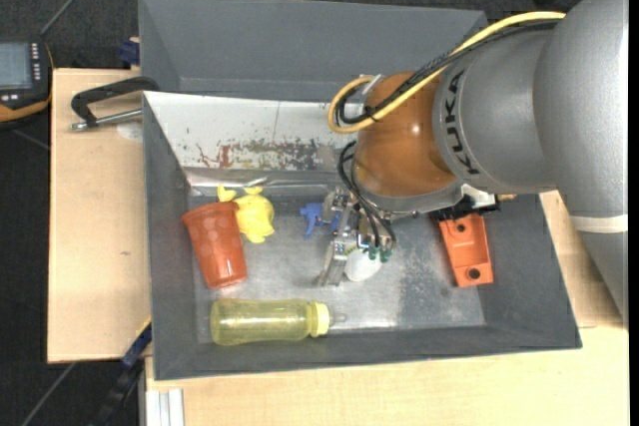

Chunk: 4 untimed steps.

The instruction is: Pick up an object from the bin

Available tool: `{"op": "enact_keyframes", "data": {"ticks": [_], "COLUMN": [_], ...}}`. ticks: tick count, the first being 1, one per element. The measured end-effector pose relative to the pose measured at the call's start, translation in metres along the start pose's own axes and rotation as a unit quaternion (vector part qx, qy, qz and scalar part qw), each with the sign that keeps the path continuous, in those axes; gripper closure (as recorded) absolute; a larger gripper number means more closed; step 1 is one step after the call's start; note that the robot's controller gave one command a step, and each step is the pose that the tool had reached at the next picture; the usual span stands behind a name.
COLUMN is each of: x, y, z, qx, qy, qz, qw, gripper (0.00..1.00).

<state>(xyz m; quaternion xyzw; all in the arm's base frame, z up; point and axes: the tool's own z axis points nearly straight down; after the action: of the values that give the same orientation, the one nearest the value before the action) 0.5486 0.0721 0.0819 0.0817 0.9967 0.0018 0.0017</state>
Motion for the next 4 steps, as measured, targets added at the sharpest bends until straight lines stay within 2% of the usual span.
{"op": "enact_keyframes", "data": {"ticks": [1,2,3,4], "x": [-0.01,-0.032,-0.046,-0.049], "y": [-0.005,-0.012,-0.029,-0.038], "z": [0.002,0.007,0.009,0.007], "qx": [0.0,-0.002,-0.002,-0.002], "qy": [0.0002,-0.0016,-0.0038,-0.0031], "qz": [-0.115,-0.049,-0.109,-0.108], "qw": [0.9934,0.9988,0.9941,0.9942], "gripper": [0.0,0.0,0.0,0.0]}}
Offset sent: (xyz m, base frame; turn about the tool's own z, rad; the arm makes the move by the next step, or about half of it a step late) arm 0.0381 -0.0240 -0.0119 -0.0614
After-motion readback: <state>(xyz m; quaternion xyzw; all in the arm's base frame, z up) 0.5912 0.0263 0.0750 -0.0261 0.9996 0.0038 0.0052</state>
